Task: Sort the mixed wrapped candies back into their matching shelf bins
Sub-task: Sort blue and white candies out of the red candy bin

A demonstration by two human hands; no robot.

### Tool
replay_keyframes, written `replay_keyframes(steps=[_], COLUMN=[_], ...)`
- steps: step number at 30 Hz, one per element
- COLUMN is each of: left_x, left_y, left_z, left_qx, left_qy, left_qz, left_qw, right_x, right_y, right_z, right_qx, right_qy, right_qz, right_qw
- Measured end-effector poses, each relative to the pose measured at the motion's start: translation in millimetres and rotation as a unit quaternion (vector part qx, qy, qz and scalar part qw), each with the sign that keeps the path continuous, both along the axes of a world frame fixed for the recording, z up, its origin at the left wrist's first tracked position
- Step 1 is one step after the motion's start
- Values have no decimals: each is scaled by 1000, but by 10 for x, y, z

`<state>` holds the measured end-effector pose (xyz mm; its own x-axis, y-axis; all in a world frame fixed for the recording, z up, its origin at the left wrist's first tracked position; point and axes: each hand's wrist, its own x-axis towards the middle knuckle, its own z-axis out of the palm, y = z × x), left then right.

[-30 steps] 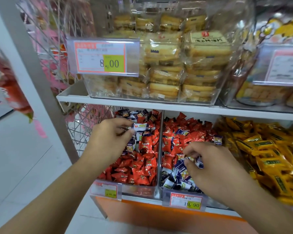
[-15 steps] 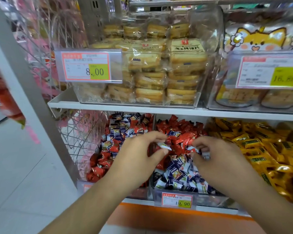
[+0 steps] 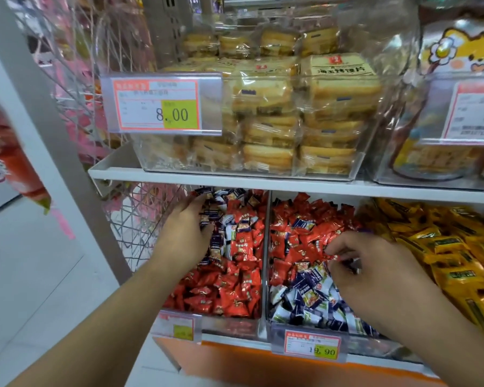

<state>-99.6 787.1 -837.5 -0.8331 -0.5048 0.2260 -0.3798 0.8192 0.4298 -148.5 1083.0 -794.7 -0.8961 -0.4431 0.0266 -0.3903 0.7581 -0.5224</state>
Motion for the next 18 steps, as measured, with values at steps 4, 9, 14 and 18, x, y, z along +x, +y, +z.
replay_keyframes(steps=[4,9,14,18], left_x=[-88,-81,-13,73], left_y=[-68,-118,-76,-16], left_z=[-41,-61,-37,43], left_qx=[-19,-3,34,85], left_qy=[-16,10,24,74], left_qz=[16,17,25,18], left_qw=[1000,1000,999,993], right_x=[-14,-24,4,39], right_y=[-26,-64,-61,-33], right_z=[-38,-83,-87,-64], right_qx=[-1,-14,-12,-15], right_qy=[18,19,19,20], right_qz=[9,26,39,39], right_qw=[1000,999,999,999])
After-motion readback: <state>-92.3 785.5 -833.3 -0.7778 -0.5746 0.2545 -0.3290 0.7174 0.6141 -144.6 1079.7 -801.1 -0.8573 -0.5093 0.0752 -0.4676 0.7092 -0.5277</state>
